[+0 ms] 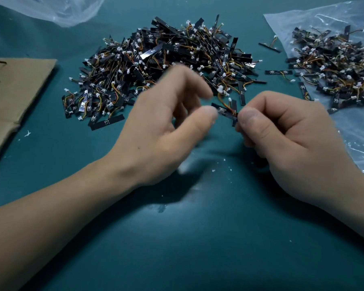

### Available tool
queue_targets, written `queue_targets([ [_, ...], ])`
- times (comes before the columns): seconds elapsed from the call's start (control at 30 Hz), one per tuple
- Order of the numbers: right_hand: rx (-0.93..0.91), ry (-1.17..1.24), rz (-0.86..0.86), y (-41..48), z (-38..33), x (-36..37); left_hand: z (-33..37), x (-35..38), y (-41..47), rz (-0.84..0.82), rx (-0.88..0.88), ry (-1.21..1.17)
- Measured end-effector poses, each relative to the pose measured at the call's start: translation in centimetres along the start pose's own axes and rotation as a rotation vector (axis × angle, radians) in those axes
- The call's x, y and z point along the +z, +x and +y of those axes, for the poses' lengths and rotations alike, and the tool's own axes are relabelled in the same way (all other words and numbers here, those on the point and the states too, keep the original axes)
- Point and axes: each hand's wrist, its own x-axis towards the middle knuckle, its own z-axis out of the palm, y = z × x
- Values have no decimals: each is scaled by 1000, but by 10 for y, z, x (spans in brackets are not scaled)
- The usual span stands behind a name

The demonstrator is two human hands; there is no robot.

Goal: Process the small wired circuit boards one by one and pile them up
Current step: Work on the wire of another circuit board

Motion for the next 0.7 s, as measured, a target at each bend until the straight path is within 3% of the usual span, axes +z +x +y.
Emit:
queue_targets([
  [0.13, -31, -26, -53, -1, -2, 1, 0, 2, -2, -154, 49, 146],
  [0.27, -46, -73, -70, -1, -3, 2, 2, -3, -3, -225, 71, 14],
  [0.43, -89, -51, -58, -3, -5, 2, 3, 1, -2, -119, 15, 36],
  [0.7, 13, 1, -211, 1, -5, 0, 4, 0, -1, -148, 77, 32],
])
